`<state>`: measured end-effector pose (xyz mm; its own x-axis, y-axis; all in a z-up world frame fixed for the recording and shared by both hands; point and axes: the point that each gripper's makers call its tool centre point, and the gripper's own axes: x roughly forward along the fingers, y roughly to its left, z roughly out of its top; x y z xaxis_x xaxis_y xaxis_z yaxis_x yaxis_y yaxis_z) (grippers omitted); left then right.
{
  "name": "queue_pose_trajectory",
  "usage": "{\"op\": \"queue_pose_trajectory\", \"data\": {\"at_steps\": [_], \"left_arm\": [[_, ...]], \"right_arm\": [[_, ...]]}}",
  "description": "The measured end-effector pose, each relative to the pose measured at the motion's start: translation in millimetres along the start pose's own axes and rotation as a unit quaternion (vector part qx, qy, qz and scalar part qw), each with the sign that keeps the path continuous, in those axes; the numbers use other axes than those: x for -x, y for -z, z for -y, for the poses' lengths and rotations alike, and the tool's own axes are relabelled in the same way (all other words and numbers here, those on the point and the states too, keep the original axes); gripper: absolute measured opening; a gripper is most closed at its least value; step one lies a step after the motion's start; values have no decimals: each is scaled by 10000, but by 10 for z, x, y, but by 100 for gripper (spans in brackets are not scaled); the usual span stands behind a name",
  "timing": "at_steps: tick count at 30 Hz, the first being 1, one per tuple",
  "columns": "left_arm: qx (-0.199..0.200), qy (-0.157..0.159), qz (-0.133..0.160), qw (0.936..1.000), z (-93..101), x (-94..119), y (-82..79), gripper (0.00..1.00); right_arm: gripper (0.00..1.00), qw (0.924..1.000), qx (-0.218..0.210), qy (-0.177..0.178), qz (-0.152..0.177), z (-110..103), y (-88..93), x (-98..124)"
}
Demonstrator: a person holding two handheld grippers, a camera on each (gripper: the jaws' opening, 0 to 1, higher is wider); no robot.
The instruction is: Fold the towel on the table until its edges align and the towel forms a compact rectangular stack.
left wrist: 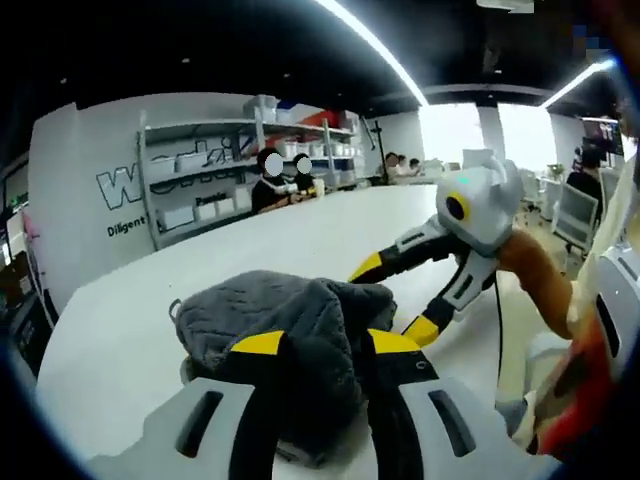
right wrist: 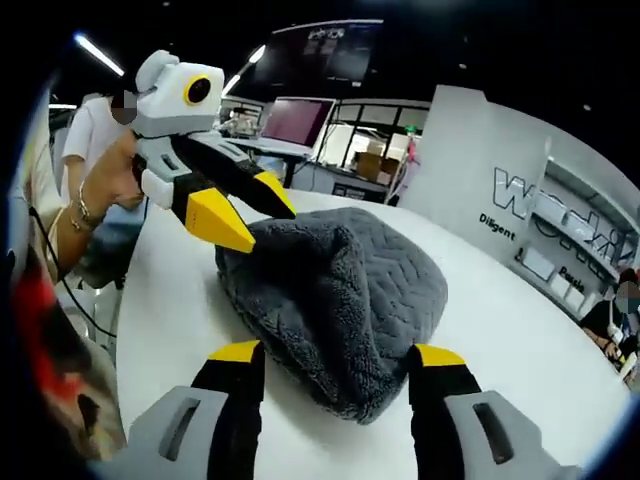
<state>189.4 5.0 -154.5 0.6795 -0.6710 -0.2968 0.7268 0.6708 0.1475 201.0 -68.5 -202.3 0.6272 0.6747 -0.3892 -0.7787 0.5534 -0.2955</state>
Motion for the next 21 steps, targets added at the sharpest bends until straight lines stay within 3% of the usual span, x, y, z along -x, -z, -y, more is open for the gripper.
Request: {"op": "queue_pose_trajectory", "data": {"at_steps": [4,7,13,16,21], "left_arm": [[-6,-147,-15,9999,-73,39,24,14],[52,-160,304,9994,-101,97,-81,6],[-348,-358,472,9976,-188,252,-184,4],[-591,-379,378,9968,-178,306,-147,4],[-673,-464,-92,9966,-191,324,114,4]], "right_arm": [[47,10000,72,54,-25,33,20,-16],[43,10000,44,16,-17,29,23,-36],[41,10000,16,11,-86,47,46,-57],[40,9999,-13,-13,-109,36,48,-75],[39,9999,-60,-25,-123,26,58,-86]]}}
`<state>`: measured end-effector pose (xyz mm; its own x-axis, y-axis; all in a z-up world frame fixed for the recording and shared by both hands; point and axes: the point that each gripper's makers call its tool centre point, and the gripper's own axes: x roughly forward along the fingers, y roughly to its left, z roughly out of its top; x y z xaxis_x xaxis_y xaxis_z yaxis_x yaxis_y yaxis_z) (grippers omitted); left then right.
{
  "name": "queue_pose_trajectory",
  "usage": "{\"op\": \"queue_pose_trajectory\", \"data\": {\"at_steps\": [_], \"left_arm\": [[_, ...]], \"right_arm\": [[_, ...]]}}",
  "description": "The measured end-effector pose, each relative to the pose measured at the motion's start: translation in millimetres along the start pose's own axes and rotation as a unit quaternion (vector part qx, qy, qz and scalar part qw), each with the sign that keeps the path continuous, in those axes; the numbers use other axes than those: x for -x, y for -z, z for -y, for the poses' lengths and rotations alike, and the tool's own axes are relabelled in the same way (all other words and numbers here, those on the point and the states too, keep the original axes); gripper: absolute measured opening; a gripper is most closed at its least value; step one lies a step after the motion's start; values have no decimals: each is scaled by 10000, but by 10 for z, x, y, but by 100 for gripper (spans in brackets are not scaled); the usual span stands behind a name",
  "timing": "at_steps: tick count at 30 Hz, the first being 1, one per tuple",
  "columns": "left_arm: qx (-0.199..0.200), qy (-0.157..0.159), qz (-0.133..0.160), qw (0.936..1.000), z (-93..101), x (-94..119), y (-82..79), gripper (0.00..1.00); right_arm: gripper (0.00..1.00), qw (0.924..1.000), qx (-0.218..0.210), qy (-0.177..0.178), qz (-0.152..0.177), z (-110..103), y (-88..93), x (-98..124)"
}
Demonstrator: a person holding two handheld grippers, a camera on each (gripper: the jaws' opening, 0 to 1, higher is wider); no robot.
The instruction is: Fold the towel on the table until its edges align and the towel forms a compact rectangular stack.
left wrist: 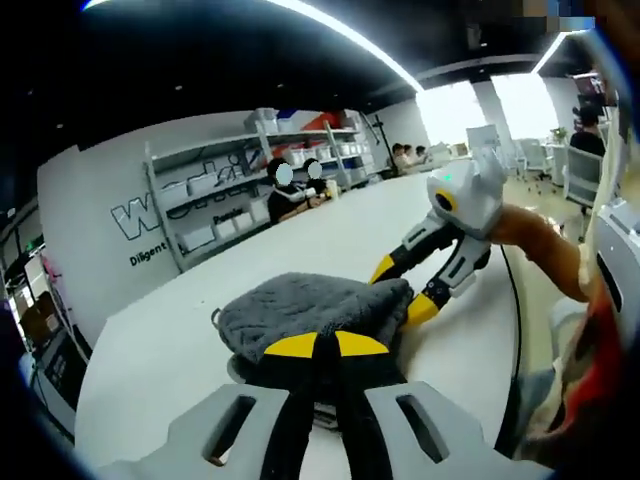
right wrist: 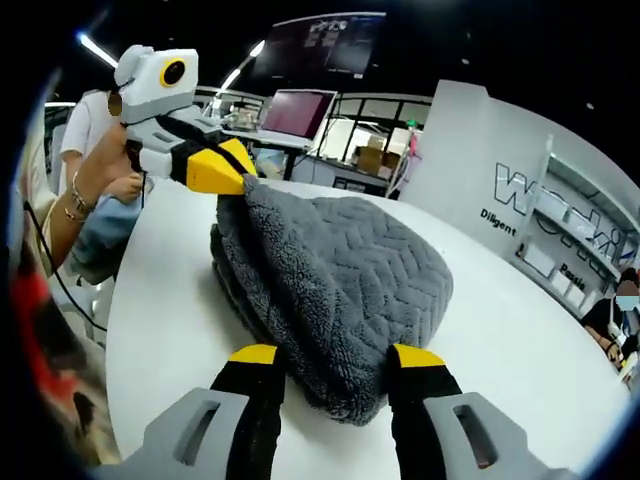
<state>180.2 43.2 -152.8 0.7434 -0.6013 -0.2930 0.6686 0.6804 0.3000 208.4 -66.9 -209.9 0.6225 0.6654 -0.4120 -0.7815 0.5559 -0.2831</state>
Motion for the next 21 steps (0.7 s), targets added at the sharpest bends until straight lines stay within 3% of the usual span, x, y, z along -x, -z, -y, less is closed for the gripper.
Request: {"op": "queue_pose_trajectory", "data": {"at_steps": [7,13,18,21], "left_arm": [[317,91,-285,9990,30,-12,198,4],[336,123,-447,9984,61,-58,345,4],[283,141,-102,9994,19,-1,186,12],[244,8,46,9997,-59,40,118,23]], "right_arm": [[40,10000,-20,-31,5,-17,9,0],[40,10000,-7,-54,-6,-39,17,-4],[42,10000,7,-41,-79,-44,38,-2],[43,9999,13,-51,-86,-46,43,-2]]}}
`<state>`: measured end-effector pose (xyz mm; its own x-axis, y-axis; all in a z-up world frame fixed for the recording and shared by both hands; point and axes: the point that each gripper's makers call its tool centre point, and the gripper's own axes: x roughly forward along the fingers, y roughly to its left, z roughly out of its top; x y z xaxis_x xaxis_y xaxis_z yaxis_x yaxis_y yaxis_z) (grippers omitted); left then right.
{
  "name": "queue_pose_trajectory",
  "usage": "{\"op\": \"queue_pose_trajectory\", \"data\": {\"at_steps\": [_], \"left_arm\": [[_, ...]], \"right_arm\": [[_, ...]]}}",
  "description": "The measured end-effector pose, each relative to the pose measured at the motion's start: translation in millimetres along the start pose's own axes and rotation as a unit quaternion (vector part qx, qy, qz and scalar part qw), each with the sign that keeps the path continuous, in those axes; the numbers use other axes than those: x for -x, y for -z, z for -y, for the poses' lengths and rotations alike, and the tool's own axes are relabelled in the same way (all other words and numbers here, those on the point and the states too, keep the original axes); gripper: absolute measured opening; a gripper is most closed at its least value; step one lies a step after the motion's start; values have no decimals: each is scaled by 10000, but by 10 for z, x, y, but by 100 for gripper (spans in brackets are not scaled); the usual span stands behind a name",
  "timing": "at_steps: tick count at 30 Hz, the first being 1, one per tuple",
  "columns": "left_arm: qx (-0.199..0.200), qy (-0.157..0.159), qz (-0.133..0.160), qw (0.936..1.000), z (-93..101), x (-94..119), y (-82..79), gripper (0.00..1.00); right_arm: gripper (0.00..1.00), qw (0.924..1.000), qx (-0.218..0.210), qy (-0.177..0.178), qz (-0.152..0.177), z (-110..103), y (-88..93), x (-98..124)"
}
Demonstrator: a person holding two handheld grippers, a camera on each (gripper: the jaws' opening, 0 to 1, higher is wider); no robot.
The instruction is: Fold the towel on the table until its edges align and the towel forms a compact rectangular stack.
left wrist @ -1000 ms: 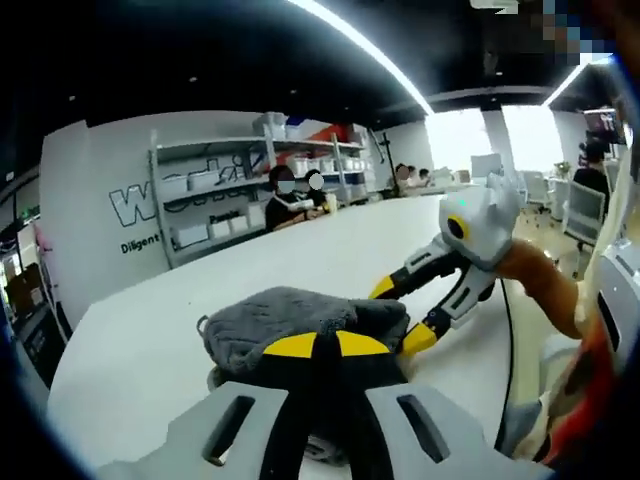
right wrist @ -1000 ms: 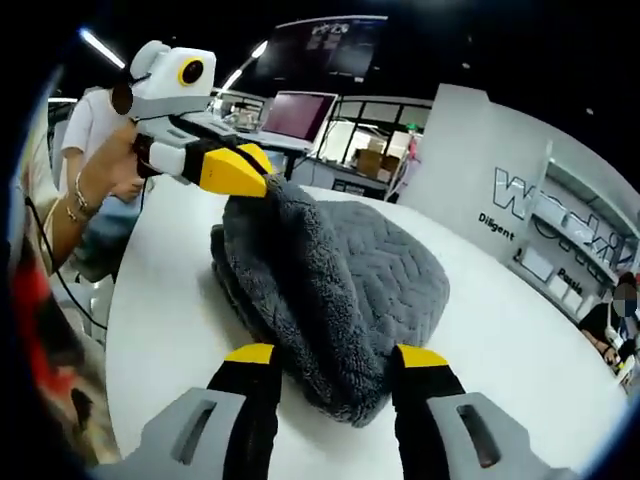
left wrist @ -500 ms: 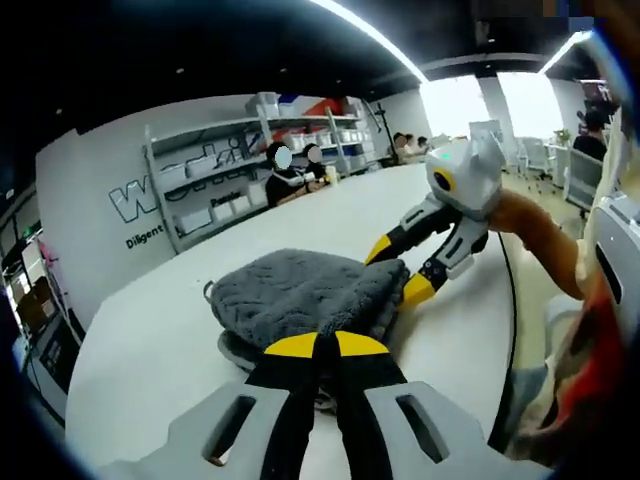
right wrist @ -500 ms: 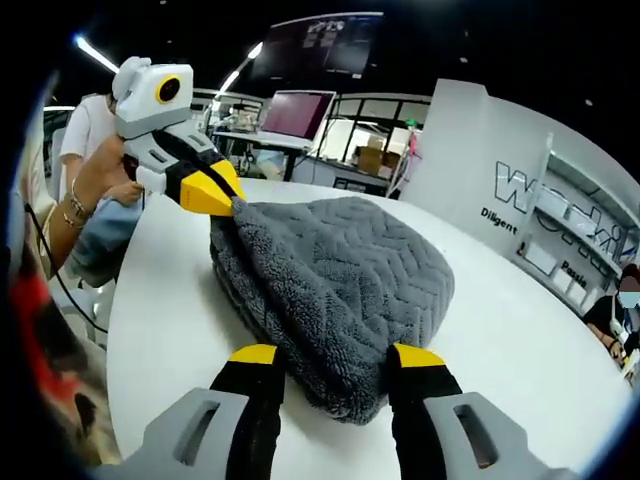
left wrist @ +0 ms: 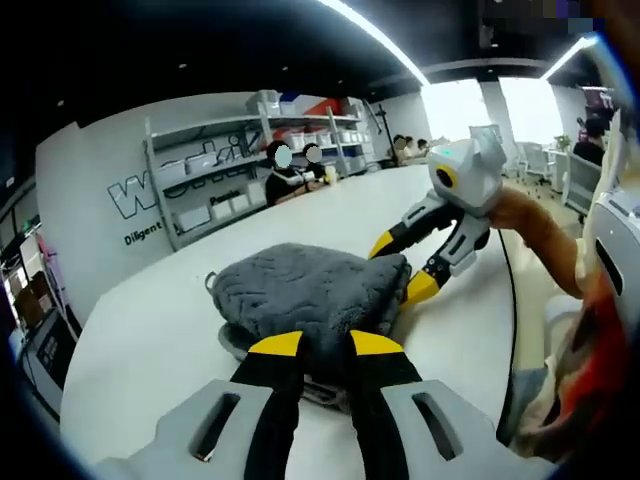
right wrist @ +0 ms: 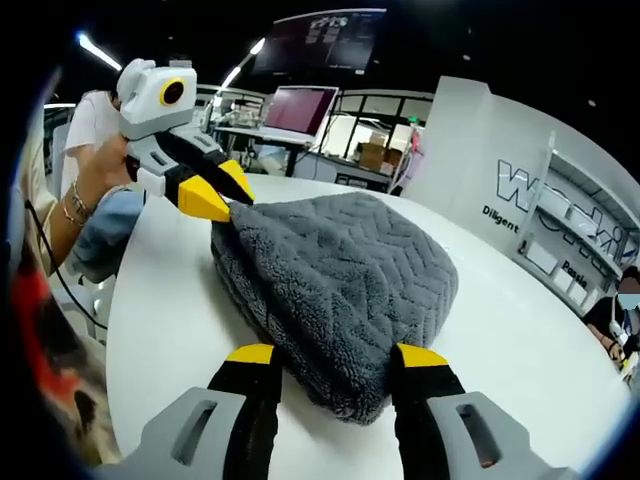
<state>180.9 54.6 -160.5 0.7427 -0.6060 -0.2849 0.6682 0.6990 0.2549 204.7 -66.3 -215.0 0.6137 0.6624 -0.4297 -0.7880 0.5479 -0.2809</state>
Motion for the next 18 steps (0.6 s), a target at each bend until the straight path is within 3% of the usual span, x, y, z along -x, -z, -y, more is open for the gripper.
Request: {"op": "queue_pose_trajectory", "data": {"at_steps": [7,9,12,16,18], "left_arm": [[515,100,729,9960,-225,81,-281,26],[583,9,746,9955,-345,46,-281,27],[1007,-203,820,9913,-565,-23,-268,28],[2014,101,999,9743,-697,-177,-274,29],[2199,49,793,9723,-742,-276,-184,29]], "right_arm": [[43,10000,17,15,-21,-10,9,-2],[43,10000,24,14,-28,-11,9,-2],[43,10000,24,12,-25,-10,8,-4],[44,10000,26,23,-21,-4,7,-8],[44,10000,34,25,-24,-2,6,-9]]}}
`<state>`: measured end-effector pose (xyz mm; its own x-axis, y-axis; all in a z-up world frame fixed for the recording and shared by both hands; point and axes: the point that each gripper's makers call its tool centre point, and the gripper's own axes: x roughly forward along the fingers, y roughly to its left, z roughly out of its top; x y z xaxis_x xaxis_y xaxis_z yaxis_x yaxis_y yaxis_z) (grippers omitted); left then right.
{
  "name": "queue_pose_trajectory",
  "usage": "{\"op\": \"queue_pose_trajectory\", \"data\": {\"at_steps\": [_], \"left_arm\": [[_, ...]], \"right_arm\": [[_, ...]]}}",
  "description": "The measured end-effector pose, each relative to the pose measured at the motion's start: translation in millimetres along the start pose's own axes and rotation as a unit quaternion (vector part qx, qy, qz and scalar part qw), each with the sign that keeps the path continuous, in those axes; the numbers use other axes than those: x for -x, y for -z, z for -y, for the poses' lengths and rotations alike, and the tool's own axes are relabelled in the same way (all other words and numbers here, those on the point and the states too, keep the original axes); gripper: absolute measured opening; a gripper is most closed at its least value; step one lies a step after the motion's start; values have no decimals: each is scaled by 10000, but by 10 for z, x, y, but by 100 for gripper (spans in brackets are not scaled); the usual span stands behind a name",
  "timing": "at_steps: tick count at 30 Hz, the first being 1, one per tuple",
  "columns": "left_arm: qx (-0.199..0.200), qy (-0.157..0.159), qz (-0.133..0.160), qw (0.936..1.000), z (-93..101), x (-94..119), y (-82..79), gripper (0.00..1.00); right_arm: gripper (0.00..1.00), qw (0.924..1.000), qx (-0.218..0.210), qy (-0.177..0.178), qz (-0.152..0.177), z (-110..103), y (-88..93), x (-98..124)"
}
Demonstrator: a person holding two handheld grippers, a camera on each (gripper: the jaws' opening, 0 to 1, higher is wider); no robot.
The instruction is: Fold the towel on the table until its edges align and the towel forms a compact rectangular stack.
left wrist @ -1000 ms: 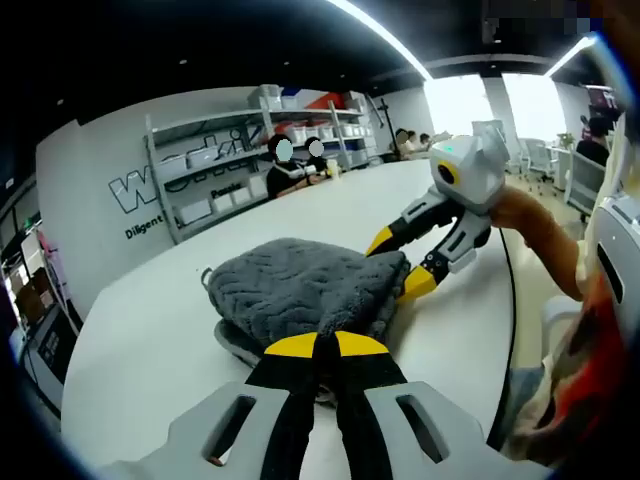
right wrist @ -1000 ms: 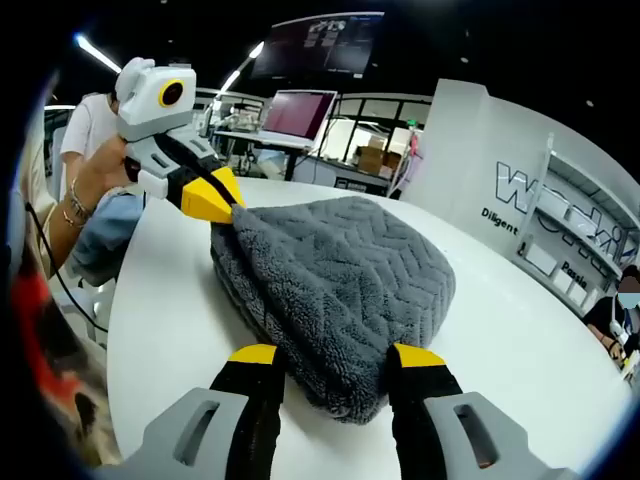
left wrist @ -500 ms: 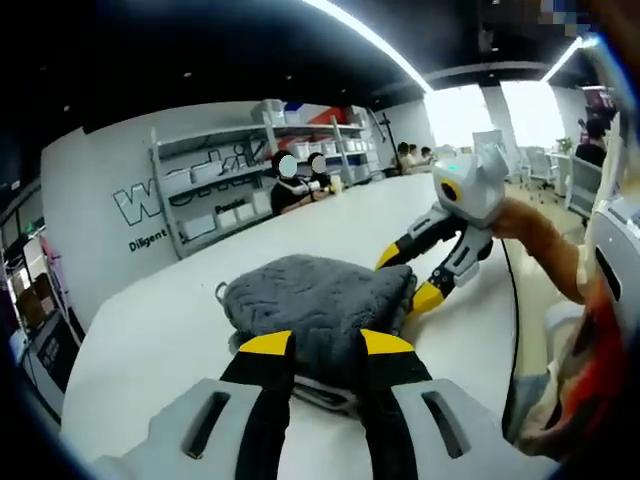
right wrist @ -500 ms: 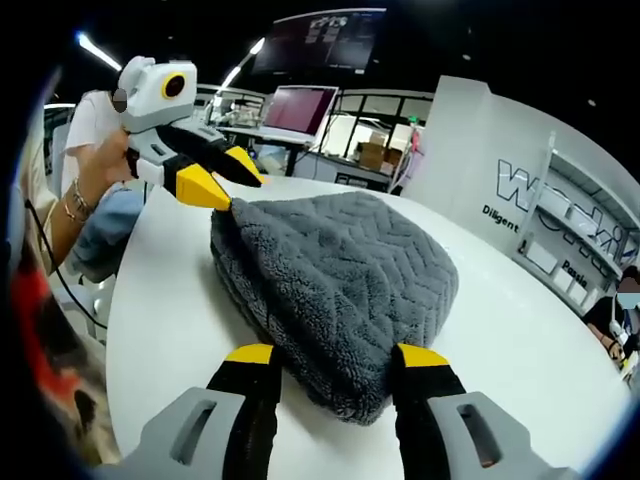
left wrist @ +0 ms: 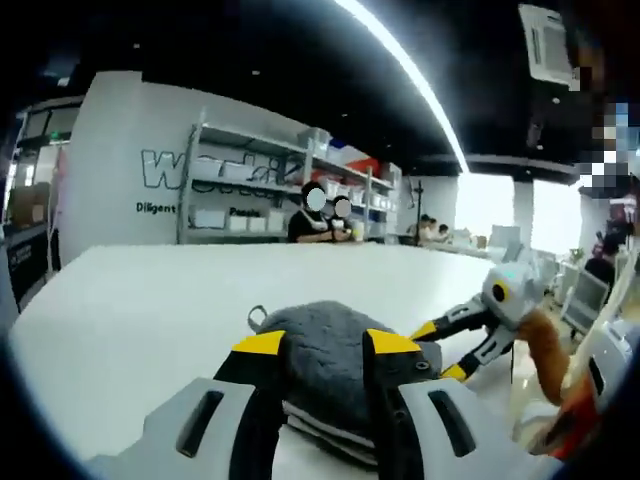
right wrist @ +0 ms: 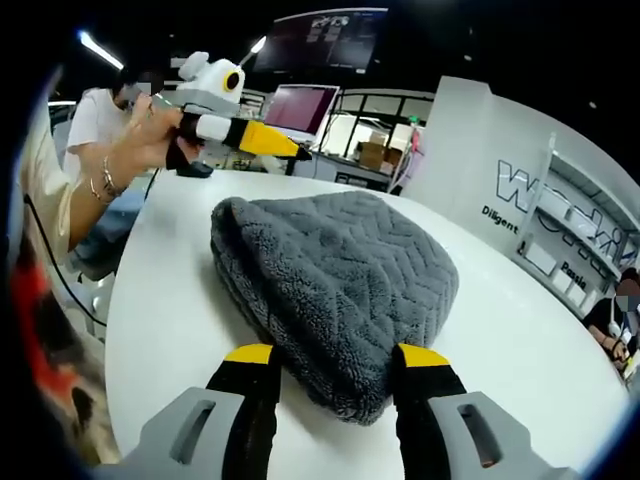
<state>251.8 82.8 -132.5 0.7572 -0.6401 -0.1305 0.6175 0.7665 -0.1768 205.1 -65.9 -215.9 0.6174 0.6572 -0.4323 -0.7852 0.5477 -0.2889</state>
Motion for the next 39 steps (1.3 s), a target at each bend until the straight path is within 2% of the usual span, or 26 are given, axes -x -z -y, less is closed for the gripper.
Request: {"op": "queue_pose_trajectory", "data": {"at_steps": [3,6,8,11,13,17,19,21,22,25,28,32,37,39], "left_arm": [[303,-246,-240,9990,-154,-129,132,30],[723,-133,-401,9965,-166,-203,233,31],[865,32,-381,9955,-104,-239,254,31],[897,153,-509,9946,-29,-269,329,30],[903,129,-667,9936,-38,-290,414,30],[942,134,-773,9925,-36,-315,506,30],[1018,232,-741,9918,4,-326,495,29],[1201,405,-568,9903,79,-350,444,27],[1305,394,-487,9895,81,-360,421,25],[1316,448,-401,9895,100,-365,391,14],[1373,530,-319,9886,139,-379,355,9],[1411,637,-222,9877,208,-375,302,7],[1697,930,85,9811,330,-361,109,6],[1744,1027,155,9792,379,-364,41,6]], "right_arm": [[44,10000,13,-1,-6,3,0,-2],[44,10000,17,-2,-3,6,-1,-4],[44,10000,13,-2,4,8,-1,-4],[44,10000,0,-5,19,11,0,-6],[44,10000,-6,-7,23,12,0,-7],[44,10000,7,-4,18,13,-2,-8],[44,10000,5,-3,15,16,-1,-7],[45,10000,-2,-5,18,18,0,-5],[45,10000,-4,-3,20,18,0,-4],[46,10000,5,8,11,20,3,1],[48,10000,3,20,1,23,6,8],[51,10000,-35,48,8,36,8,21],[65,10000,-66,56,-26,33,27,32],[67,10000,-74,25,-22,10,25,31]]}}
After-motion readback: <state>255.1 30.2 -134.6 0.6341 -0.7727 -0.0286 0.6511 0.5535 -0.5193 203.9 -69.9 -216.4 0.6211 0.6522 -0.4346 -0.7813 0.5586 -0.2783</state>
